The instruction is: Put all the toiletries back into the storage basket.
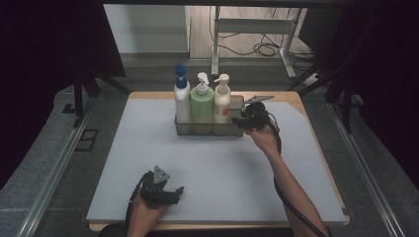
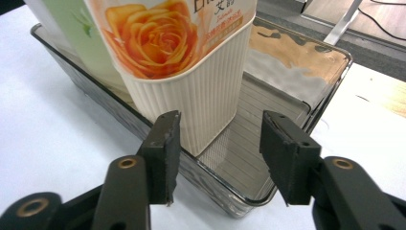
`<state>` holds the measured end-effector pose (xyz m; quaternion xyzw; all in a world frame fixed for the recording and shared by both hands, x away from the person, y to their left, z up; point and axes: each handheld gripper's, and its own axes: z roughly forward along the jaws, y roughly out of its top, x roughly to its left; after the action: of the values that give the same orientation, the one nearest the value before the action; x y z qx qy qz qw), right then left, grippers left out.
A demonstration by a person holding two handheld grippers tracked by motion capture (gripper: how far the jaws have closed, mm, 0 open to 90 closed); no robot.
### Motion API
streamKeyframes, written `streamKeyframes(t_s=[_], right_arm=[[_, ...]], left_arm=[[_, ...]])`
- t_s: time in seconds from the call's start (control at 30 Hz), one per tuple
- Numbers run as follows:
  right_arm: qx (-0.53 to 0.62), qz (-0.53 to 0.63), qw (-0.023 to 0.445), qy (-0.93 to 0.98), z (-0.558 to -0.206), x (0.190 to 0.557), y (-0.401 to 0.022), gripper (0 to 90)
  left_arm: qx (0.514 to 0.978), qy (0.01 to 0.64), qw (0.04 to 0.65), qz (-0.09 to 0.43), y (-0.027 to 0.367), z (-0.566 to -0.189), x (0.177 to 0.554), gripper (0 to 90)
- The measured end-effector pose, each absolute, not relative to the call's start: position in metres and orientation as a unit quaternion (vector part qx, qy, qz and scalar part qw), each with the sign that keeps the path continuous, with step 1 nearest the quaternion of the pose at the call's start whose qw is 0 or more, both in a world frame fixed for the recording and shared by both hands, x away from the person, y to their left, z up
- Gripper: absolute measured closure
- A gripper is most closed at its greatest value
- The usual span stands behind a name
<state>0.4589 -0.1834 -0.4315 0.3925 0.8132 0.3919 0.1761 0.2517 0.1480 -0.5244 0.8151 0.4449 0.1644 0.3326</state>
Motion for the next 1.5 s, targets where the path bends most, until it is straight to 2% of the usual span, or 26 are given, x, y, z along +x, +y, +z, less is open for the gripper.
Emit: streamKeyframes(t_s=[1.17,1.5], right_arm=[[0.342,0.393,0.175,0.835,-0.422,0.413,-0.192,15.6],[0.324,0.389,0.168,0.846,-0.421,0.397,-0.196,11.3]], left_arm=[[0.814,0.446,0.333,0.164,0.148,-0.524,0.251,12.2],[0.814,0.446,0.333,0.165,0.148,-0.524,0.251,12.3]])
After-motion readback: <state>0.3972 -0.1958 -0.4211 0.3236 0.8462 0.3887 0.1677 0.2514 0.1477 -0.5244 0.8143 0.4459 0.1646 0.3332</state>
